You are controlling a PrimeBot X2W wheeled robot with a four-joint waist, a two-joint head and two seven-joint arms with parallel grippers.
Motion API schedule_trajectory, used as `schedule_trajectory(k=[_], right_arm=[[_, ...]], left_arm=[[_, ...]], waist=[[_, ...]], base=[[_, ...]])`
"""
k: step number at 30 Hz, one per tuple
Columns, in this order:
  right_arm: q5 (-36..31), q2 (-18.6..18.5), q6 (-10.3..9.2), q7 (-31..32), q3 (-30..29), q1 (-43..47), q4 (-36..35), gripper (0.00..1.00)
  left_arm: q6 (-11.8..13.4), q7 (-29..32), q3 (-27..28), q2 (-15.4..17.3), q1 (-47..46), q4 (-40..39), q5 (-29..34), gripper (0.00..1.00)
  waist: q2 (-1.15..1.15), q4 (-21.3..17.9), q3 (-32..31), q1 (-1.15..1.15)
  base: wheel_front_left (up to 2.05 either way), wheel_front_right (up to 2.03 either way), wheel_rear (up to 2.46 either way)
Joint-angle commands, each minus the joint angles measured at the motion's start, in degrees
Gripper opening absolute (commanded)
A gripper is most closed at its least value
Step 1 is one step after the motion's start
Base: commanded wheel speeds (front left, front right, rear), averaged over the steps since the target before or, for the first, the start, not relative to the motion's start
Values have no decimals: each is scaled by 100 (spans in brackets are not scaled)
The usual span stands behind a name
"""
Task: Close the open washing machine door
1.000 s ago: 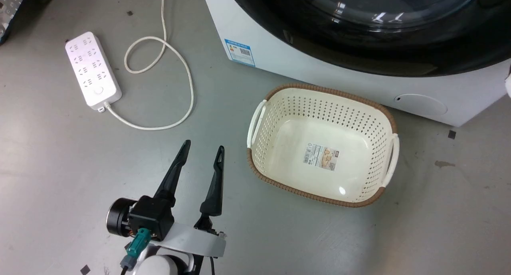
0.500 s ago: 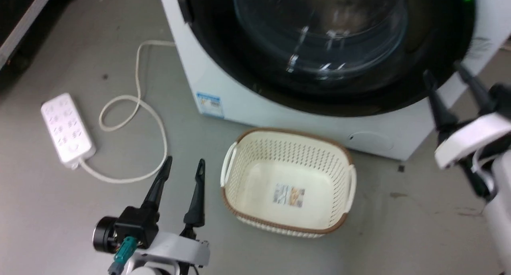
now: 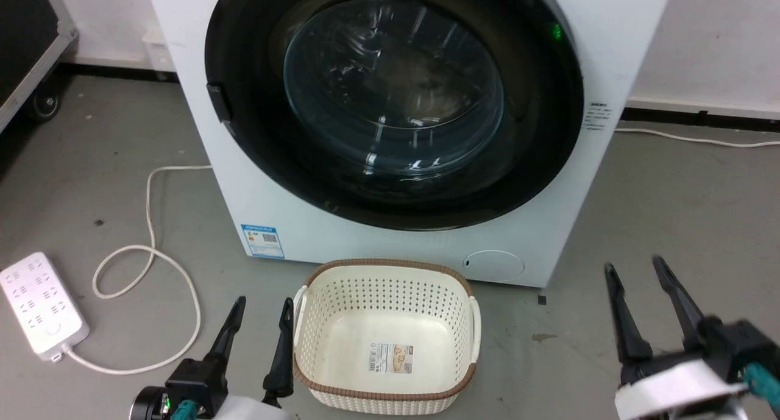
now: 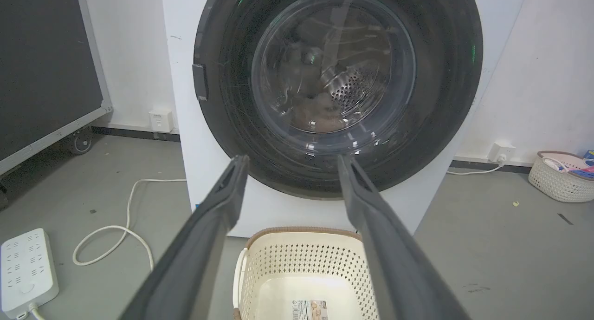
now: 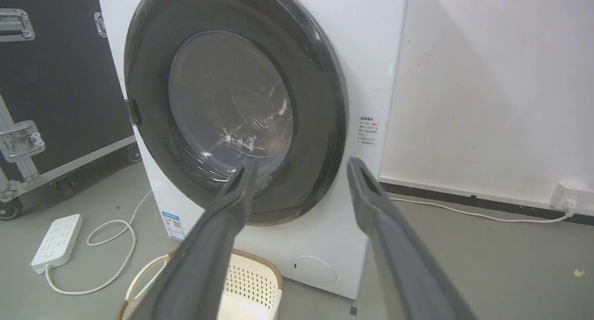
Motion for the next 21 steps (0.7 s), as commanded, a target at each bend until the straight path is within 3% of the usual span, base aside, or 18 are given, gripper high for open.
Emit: schedule_trajectory(k=[1,15,16,21], right_arm=[[-56,77,-5,-24,-84,206,-116,100],[-152,184,-5,-24,-23,774,-263,100],[-150,157,-1,0,-26,697,-251,0],[-155,158,0,24,-25,691,-255,0]], left_arm=[[-32,-25,12,4,90,39,60,100],[-98,-25,-84,4,83,223,132,100],[-70,0,-75,-1,90,211,104,0],[-55,31,-67,-1,87,198,136,0]], waist=[[0,-60,-47,1],[0,-121,-49,1],[0,-122,-49,1],[0,-121,-47,1]], base=[[0,0,0],[0,0,0],[0,0,0],[0,0,0]])
